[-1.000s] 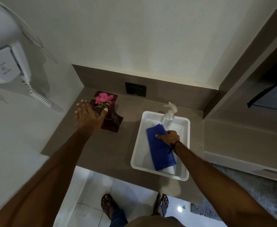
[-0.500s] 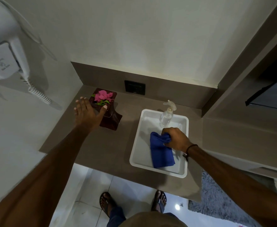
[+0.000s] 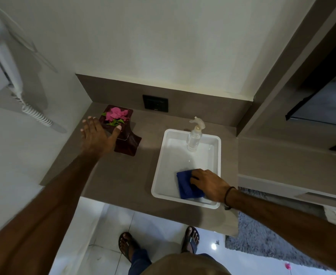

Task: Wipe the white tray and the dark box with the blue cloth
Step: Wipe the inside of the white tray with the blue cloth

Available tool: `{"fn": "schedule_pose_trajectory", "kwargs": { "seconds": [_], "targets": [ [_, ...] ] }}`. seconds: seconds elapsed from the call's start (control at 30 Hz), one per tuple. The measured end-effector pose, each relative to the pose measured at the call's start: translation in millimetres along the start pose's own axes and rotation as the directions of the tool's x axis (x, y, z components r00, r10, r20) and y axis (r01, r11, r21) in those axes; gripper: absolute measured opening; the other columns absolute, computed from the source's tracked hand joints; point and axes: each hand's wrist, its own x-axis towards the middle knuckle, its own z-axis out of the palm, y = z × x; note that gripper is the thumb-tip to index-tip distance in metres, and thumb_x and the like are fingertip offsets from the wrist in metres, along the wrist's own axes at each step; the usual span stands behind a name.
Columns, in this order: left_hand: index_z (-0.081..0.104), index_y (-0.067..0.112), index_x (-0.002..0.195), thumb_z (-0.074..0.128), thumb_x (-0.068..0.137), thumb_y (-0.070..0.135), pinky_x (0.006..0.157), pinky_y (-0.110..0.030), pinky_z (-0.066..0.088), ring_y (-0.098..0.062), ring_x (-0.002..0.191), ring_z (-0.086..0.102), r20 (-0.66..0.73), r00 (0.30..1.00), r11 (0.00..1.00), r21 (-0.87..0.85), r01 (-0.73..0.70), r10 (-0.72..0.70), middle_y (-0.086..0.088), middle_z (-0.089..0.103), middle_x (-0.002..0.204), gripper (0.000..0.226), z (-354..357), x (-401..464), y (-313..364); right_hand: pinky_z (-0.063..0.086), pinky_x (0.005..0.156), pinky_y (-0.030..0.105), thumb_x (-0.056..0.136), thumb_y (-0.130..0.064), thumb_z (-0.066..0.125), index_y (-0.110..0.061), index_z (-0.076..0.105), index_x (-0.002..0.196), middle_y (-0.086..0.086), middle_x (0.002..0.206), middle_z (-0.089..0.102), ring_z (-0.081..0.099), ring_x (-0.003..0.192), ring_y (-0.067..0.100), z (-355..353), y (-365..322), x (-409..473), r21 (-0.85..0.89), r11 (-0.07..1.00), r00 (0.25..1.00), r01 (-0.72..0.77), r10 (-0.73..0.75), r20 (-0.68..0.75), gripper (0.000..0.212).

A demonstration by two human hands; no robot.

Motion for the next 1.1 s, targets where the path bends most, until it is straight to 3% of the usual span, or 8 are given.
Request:
{"fn": "schedule_pose_trajectory", "kwargs": {
  "seconds": [0.13, 0.23, 0.37, 0.57, 0.7, 0.8, 1.0, 1.1],
  "targets": [
    [-0.002, 0.0, 0.155, 0.028, 0.084, 0.078, 0.122, -0.052, 0.001, -0.038, 0.153, -0.006, 0.009, 1.0, 1.0, 0.006, 0.0, 0.0, -0.023, -0.004, 0.165, 0.109, -1, 0, 1, 0.046, 0.086, 0.025, 0.074, -0.028, 0.073, -0.018, 0.051, 0.133, 0.004, 0.134, 0.049, 0.055, 0.113, 0.024, -18, -2, 6, 0.165, 0.973, 0.985, -0.161, 0.148, 0.087, 0.064],
    [-0.002, 0.001, 0.154, 0.027, 0.083, 0.079, 0.122, -0.051, 0.001, -0.037, 0.153, -0.006, 0.017, 1.0, 1.0, 0.018, 0.005, -0.005, -0.023, -0.005, 0.165, 0.11, -2, 0, 1, 0.026, 0.12, 0.04, 0.083, -0.046, 0.062, -0.013, 0.022, 0.153, 0.008, 0.159, 0.027, 0.029, 0.145, 0.027, -18, -16, 13, 0.045, 0.994, 0.988, -0.096, 0.09, 0.122, 0.086],
    [-0.001, -0.001, 0.154, 0.028, 0.084, 0.078, 0.122, -0.052, 0.002, -0.038, 0.153, -0.005, 0.005, 1.0, 1.0, 0.013, 0.005, -0.005, -0.024, -0.003, 0.165, 0.109, -2, 0, 2, 0.006, 0.125, 0.044, 0.095, -0.048, 0.044, -0.013, -0.004, 0.156, 0.009, 0.165, -0.002, -0.001, 0.153, 0.027, 12, -15, 13, -0.067, 0.998, 0.975, -0.02, 0.034, 0.22, 0.085],
    [-0.004, 0.002, 0.155, 0.025, 0.084, 0.08, 0.122, -0.05, 0.0, -0.035, 0.153, -0.008, 0.029, 0.999, 0.999, 0.024, 0.025, -0.025, -0.021, -0.006, 0.165, 0.109, -2, 1, 2, 0.006, 0.121, 0.044, 0.092, -0.057, 0.044, -0.017, 0.001, 0.156, 0.007, 0.165, 0.007, 0.007, 0.152, 0.026, 28, -14, 28, -0.043, 0.998, 0.997, -0.038, 0.041, 0.064, 0.087],
    [-0.003, 0.002, 0.155, 0.025, 0.084, 0.08, 0.123, -0.051, 0.001, -0.035, 0.153, -0.007, 0.029, 0.999, 0.999, 0.024, 0.026, -0.027, -0.021, -0.006, 0.165, 0.11, -1, 2, 2, 0.021, 0.118, 0.05, 0.097, -0.032, 0.052, -0.009, 0.011, 0.155, 0.015, 0.161, 0.021, 0.021, 0.149, 0.035, 33, -24, 40, -0.094, 0.992, 0.997, -0.078, 0.077, -0.013, 0.075],
    [-0.004, 0.001, 0.155, 0.027, 0.086, 0.078, 0.123, -0.051, 0.0, -0.036, 0.153, -0.008, 0.041, 0.999, 0.999, 0.031, 0.02, -0.021, -0.022, -0.006, 0.165, 0.108, -3, 1, 4, 0.02, 0.12, 0.045, 0.1, -0.024, 0.047, -0.01, 0.011, 0.155, 0.013, 0.162, 0.019, 0.02, 0.15, 0.031, 28, -20, 40, -0.043, 0.994, 0.995, -0.099, 0.099, 0.002, 0.067],
    [-0.004, -0.001, 0.154, 0.028, 0.087, 0.076, 0.123, -0.051, -0.001, -0.038, 0.152, -0.007, 0.048, 0.999, 1.0, 0.027, 0.013, -0.015, -0.024, -0.007, 0.164, 0.107, -6, -1, 5, 0.04, 0.11, 0.04, 0.087, -0.02, 0.068, -0.01, 0.043, 0.144, 0.009, 0.146, 0.052, 0.05, 0.135, 0.027, 26, 26, 18, -0.049, 0.99, 0.986, 0.131, -0.135, -0.095, 0.063],
    [-0.004, -0.001, 0.154, 0.03, 0.087, 0.075, 0.123, -0.051, -0.002, -0.038, 0.152, -0.008, 0.04, 0.999, 1.0, 0.005, 0.012, -0.012, -0.025, -0.007, 0.164, 0.107, -6, -1, 4, 0.046, 0.108, 0.038, 0.094, -0.026, 0.057, -0.015, 0.041, 0.145, 0.006, 0.146, 0.052, 0.052, 0.132, 0.023, 18, 34, 9, 0.033, 0.998, 0.993, 0.055, -0.051, -0.102, 0.055]
  ]
}}
